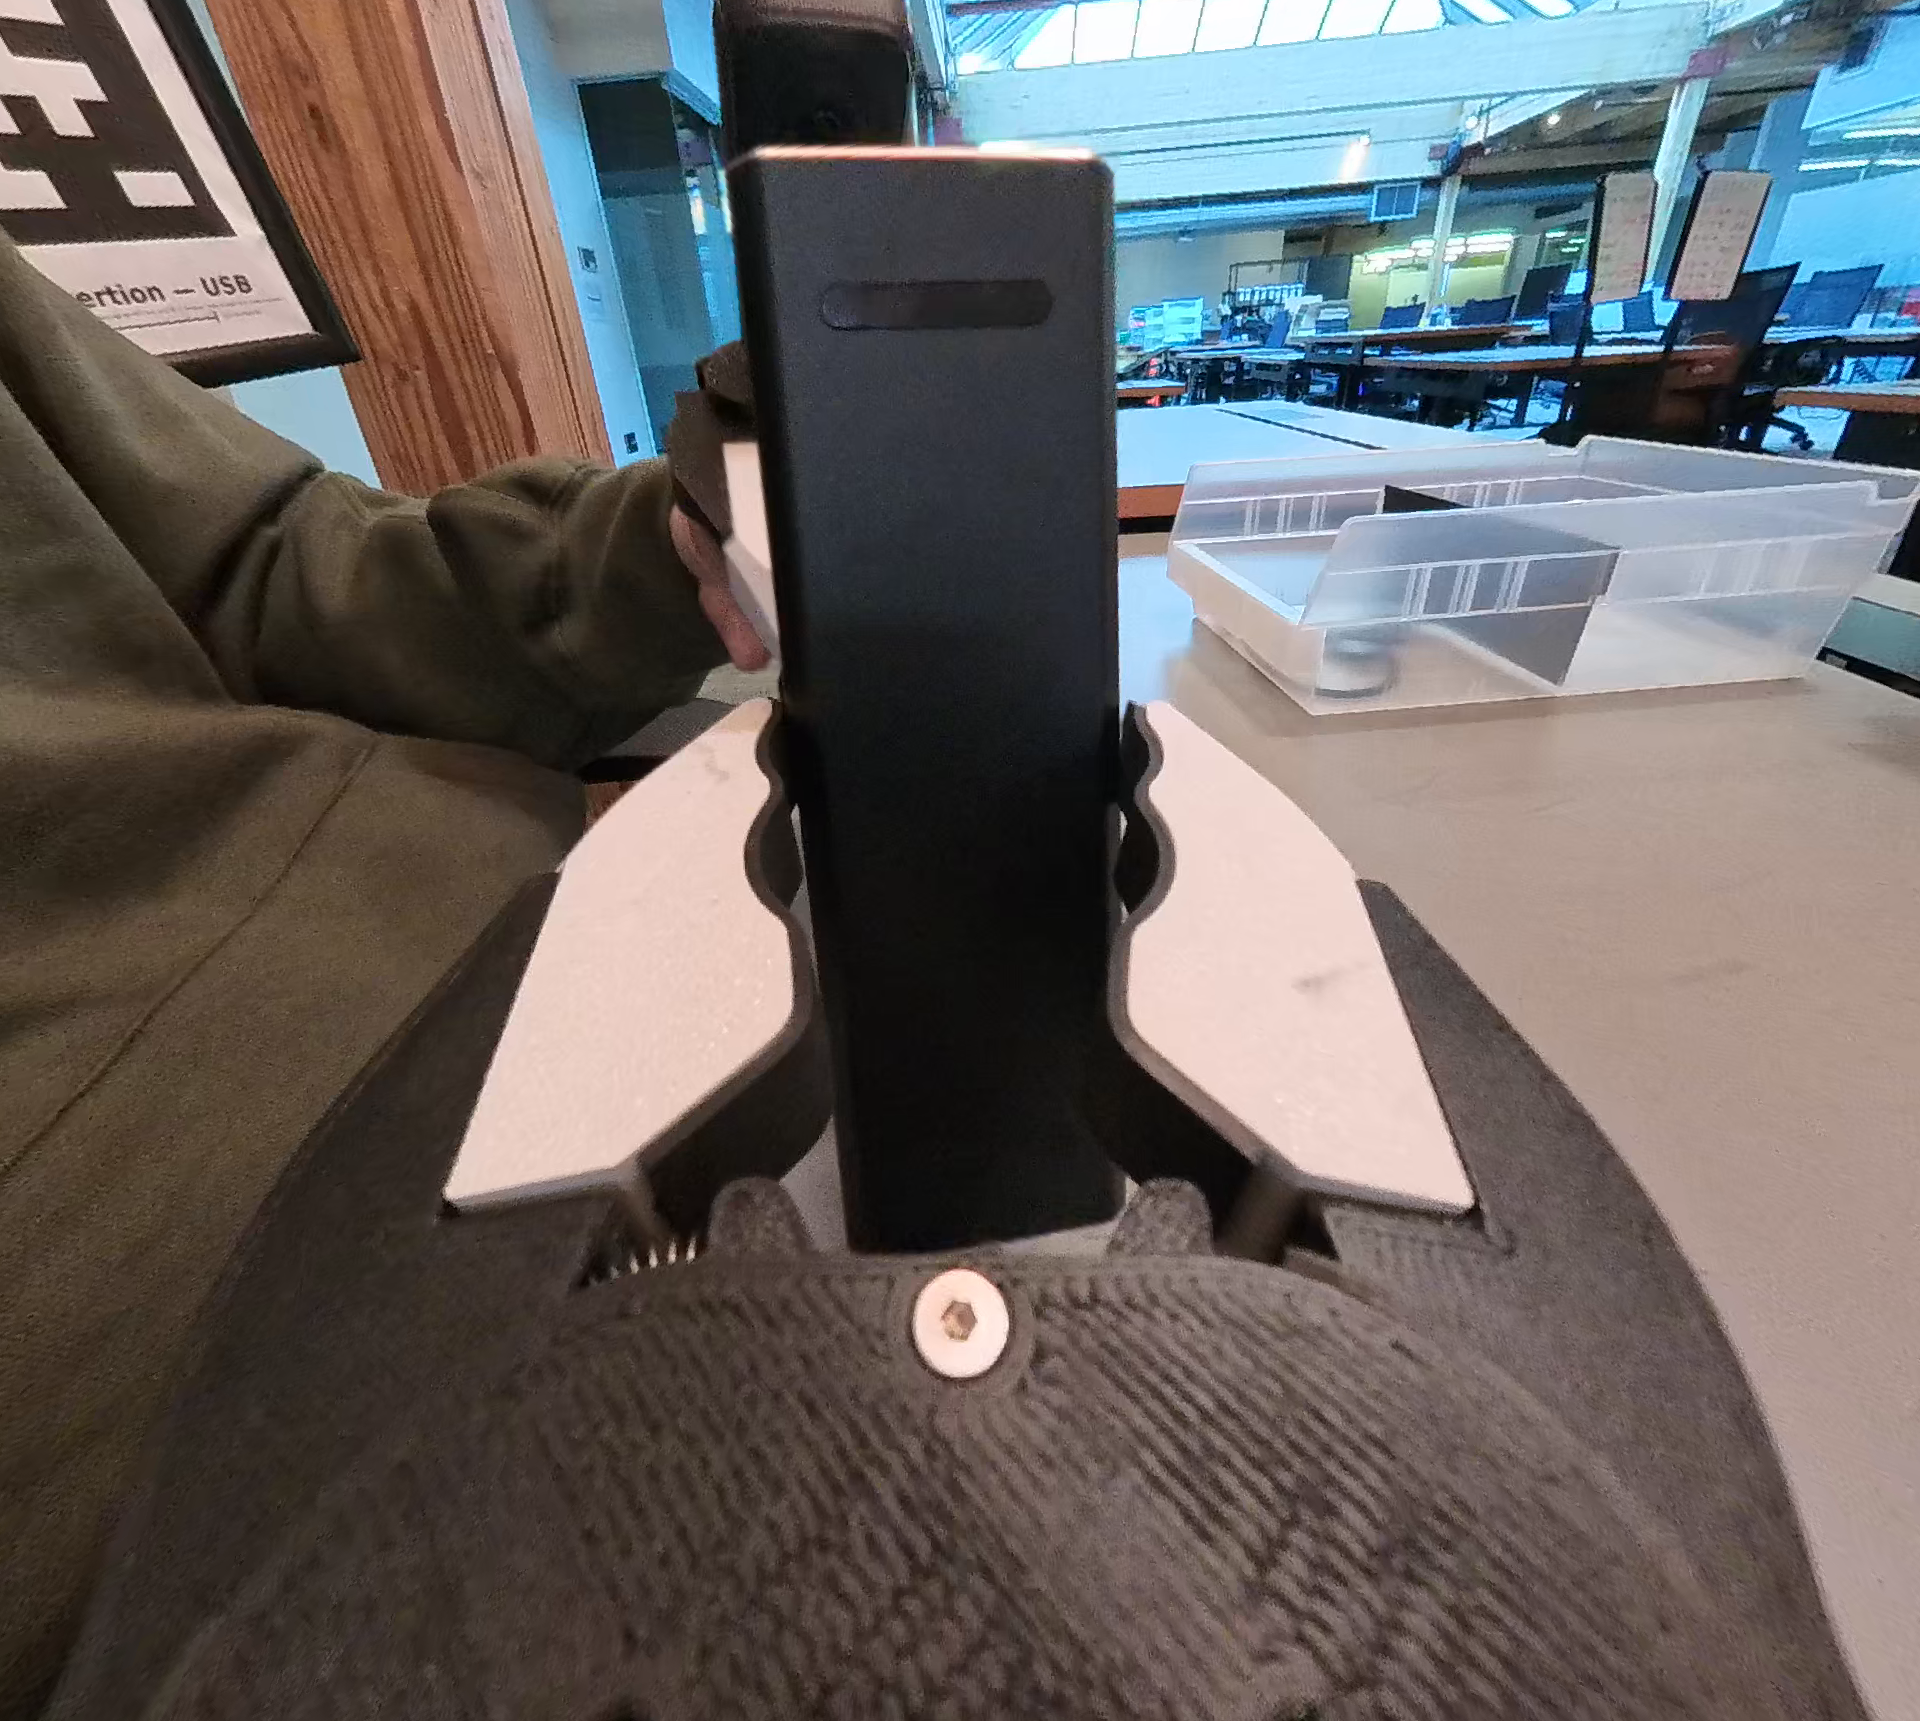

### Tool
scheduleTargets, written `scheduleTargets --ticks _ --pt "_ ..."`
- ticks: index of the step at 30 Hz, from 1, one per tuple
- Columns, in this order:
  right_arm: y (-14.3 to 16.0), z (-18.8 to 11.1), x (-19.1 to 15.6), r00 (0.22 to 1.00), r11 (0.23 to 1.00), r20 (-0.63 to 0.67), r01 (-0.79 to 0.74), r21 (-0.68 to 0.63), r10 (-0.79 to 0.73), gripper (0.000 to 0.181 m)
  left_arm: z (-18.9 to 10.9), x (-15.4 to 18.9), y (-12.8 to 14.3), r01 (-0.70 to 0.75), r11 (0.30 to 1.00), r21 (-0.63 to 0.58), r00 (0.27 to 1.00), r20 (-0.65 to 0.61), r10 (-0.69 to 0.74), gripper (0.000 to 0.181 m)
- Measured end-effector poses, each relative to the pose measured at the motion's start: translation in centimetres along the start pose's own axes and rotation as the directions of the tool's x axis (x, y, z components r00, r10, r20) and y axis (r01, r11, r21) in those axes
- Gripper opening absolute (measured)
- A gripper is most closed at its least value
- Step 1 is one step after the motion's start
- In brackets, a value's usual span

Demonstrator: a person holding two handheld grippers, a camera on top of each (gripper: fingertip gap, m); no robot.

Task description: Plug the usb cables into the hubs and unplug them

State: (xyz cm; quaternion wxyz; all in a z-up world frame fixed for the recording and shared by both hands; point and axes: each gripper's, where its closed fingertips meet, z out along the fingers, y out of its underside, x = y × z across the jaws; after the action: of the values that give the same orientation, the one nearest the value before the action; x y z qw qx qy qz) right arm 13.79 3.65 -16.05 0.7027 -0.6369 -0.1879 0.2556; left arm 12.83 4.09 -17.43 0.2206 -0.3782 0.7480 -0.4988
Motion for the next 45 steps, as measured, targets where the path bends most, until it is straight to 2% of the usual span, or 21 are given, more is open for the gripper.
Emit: scheduleTargets --ticks 2,4,6,8,9,14,24,32,39,43,44,45 --pt "0.2 0.2 0.1 1.000 1.000 -0.005 0.004 -0.014 -0.004 0.061 -0.3 0.3 -0.6 -0.014 1.000 0.023 1.000 -0.017 0.015 0.026" --pt "0.4 0.4 -0.1 1.000 0.999 0.003 0.013 -0.031 -0.013 0.061 -0.5 -0.1 -1.5 -0.045 0.998 0.033 0.998 0.041 0.044 0.048" --pt "0.4 0.6 -0.2 1.000 0.999 0.008 0.014 -0.033 -0.014 0.061 -0.6 0.0 -3.3 -0.060 0.994 0.087 0.996 0.077 0.053 0.055" --pt "0.4 0.9 -0.5 1.000 1.000 0.027 0.012 -0.026 -0.011 0.061 -0.2 -0.1 -4.1 -0.065 0.994 0.087 0.994 0.090 0.057 0.065" --pt "0.5 1.0 -0.5 1.000 0.999 0.023 0.013 -0.032 -0.012 0.061 0.1 0.2 -4.2 -0.074 0.994 0.079 0.996 0.058 0.070 0.060" --pt "0.9 1.2 -0.6 0.999 0.997 0.014 0.029 -0.068 -0.028 0.060 0.9 0.6 -4.7 -0.154 0.987 0.052 0.988 0.008 0.154 0.058" --pt "1.7 2.1 0.3 0.999 0.992 -0.054 -0.008 -0.129 0.001 0.065 0.1 0.0 -4.0 -0.238 0.971 0.006 0.967 -0.094 0.237 0.057" --pt "2.0 2.6 1.2 0.993 0.989 -0.122 -0.024 -0.146 0.007 0.062 -0.2 -0.5 -4.6 -0.276 0.960 0.037 0.956 -0.092 0.278 0.057" --pt "2.2 3.2 1.2 0.992 0.988 -0.129 -0.014 -0.151 -0.006 0.064 -0.5 -0.2 -4.6 -0.315 0.948 0.043 0.940 -0.125 0.318 0.057" --pt "2.2 3.3 1.3 0.990 0.988 -0.142 -0.012 -0.154 -0.010 0.073 -0.6 0.1 -4.5 -0.329 0.943 0.053 0.929 -0.160 0.333 0.057" --pt "2.2 3.3 1.4 0.990 0.988 -0.141 -0.015 -0.151 -0.007 0.073 -0.6 0.1 -4.6 -0.333 0.941 0.056 0.927 -0.161 0.338 0.057" --pt "2.1 3.3 1.2 0.992 0.989 -0.128 -0.013 -0.149 -0.007 0.065 -0.6 0.0 -4.6 -0.333 0.941 0.055 0.928 -0.158 0.338 0.057"
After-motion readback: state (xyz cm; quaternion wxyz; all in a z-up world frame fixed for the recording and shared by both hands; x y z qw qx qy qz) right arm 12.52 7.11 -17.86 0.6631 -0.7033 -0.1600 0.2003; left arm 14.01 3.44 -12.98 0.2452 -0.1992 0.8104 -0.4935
